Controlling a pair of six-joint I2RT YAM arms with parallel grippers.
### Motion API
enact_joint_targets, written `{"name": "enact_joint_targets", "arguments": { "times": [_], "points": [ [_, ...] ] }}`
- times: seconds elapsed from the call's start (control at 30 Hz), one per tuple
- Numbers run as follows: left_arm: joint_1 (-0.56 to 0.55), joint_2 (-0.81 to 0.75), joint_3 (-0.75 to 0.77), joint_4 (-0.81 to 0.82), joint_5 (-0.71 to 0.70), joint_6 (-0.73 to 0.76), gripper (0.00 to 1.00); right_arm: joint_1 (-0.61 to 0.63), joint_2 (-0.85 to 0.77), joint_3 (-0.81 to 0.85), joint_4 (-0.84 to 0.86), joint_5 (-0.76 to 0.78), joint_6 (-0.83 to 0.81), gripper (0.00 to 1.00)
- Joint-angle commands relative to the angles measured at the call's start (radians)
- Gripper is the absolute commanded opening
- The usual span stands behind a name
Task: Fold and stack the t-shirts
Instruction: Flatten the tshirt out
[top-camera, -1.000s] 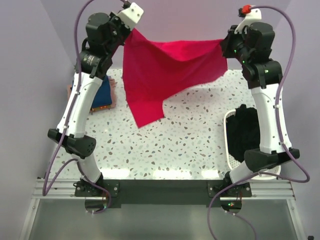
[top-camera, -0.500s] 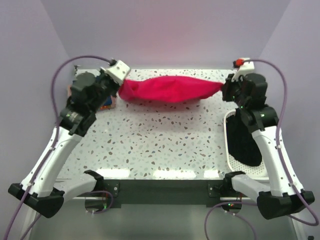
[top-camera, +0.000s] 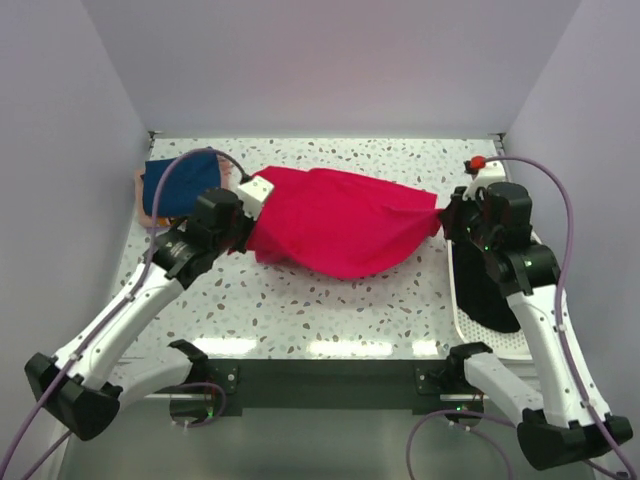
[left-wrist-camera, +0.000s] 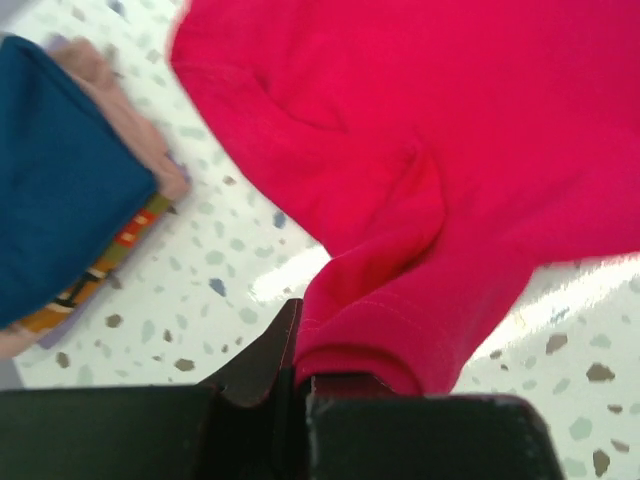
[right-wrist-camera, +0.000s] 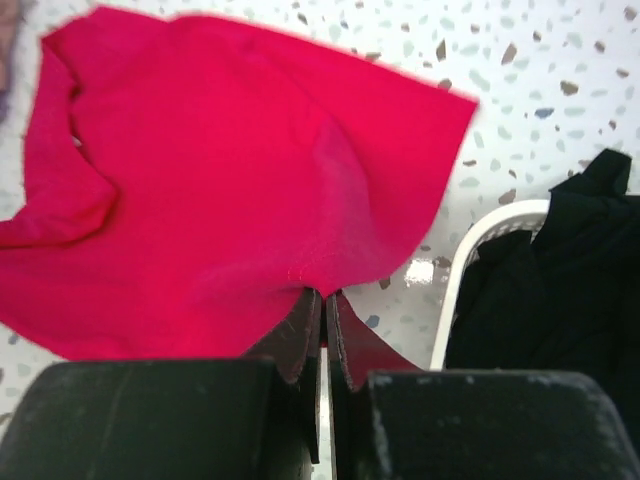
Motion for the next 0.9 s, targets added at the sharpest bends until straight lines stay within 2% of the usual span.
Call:
{"name": "enact_joint_targets", "arguments": {
  "times": [0.0,0.13,0.3,0.47,0.63,0.73,0.87],
  "points": [
    [-0.003,-0.098,0.146,-0.008,-0.134,-0.058,0.00,-0.002,-0.095,0.120,-0.034,-0.024,0.032,0.00],
    [-0.003,-0.180,0.284,-0.033,-0.154,-0.005,0.00,-0.002,-0.160,0.256,-0.085,-0.021,0.011,0.00],
    [-0.003,-0.276,0.484,-0.025,-0.018,0.067,0.00,-0.002,-0.169,0.512,-0.183,-0.018,-0.033,0.00],
    [-0.002,-0.293,0.726,-0.074,0.132,0.090,0.00,-0.002,-0.179,0.737,-0.270,-0.038,-0.078,0.00],
    [0.021,-0.254,0.973,-0.171,0.192,0.110,0.00,0.000,-0.165,0.980,-0.356,-0.058,-0.083,0.00],
    [0.047,-0.226,1.075,-0.194,0.212,0.127,0.00,0.000,-0.159,1.048,-0.370,-0.063,-0.069,0.00],
    [0.073,-0.188,1.087,-0.182,0.233,0.133,0.00,-0.002,-0.156,1.063,-0.352,-0.074,-0.034,0.00]
  ]
}}
